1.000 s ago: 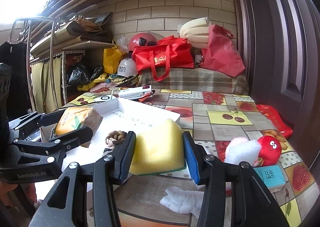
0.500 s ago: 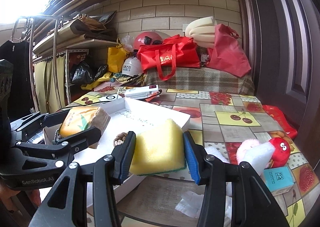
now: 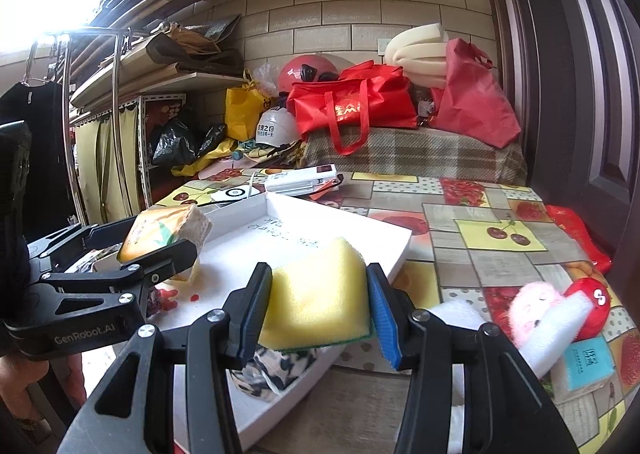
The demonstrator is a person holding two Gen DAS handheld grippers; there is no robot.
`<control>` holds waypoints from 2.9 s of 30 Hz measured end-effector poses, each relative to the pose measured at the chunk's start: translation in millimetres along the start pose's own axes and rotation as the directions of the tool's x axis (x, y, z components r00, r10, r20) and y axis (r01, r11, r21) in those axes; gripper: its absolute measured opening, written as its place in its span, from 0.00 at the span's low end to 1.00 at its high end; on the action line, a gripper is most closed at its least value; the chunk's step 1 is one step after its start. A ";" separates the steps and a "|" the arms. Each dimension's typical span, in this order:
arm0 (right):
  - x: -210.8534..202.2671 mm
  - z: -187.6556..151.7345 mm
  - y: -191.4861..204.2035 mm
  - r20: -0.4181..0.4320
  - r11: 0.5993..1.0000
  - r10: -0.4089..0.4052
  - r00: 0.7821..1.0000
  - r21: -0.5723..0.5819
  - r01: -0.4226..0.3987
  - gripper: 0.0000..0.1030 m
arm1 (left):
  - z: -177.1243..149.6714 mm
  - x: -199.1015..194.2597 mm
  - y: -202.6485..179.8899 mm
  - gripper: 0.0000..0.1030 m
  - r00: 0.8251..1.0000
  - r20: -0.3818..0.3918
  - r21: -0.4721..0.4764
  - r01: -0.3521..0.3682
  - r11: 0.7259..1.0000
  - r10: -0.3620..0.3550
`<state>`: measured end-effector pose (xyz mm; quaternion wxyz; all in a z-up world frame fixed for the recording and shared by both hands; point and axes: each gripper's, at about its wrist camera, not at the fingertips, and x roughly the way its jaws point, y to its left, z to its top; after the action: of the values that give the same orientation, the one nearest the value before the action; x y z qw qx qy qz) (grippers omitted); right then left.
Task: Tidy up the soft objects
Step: 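Open both tools to drop the tissue pack and sponge into the box, then move both open tools back toward the white items on the table, then grasp the white cloth bundle with the left tool while the right tool grasps a white foam block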
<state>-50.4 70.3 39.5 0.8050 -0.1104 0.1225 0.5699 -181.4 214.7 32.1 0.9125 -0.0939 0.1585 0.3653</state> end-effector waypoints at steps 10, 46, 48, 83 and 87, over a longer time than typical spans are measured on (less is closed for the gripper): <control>26.2 7.8 8.1 -0.028 0.999 0.019 0.999 0.028 -0.018 0.48 | 7.6 19.9 19.9 0.78 0.998 -0.013 -0.018 -0.058 0.998 0.058; 28.3 6.6 -10.1 -0.025 0.984 0.034 0.999 0.178 -0.029 0.78 | 10.1 37.6 9.1 0.90 0.996 -0.069 0.001 0.049 0.999 -0.049; 20.9 3.7 -13.2 -0.018 0.982 0.031 0.999 0.186 -0.027 0.78 | 9.0 33.0 -3.2 0.90 0.996 -0.063 0.021 0.057 0.998 -0.055; -91.1 -44.8 -209.8 -0.072 0.854 -0.278 0.958 0.438 0.281 0.80 | -14.0 16.2 -177.2 0.90 0.865 -0.278 0.159 0.470 0.868 -0.417; -85.3 -39.5 -193.3 -0.072 0.901 -0.246 0.967 0.351 0.255 0.80 | -19.9 31.5 -209.9 0.90 0.862 -0.355 0.197 0.448 0.872 -0.362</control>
<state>102.0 -81.3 37.0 0.8764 0.0157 0.2195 0.4284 -18.1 78.9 13.9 0.9372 -0.0544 0.3234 0.1188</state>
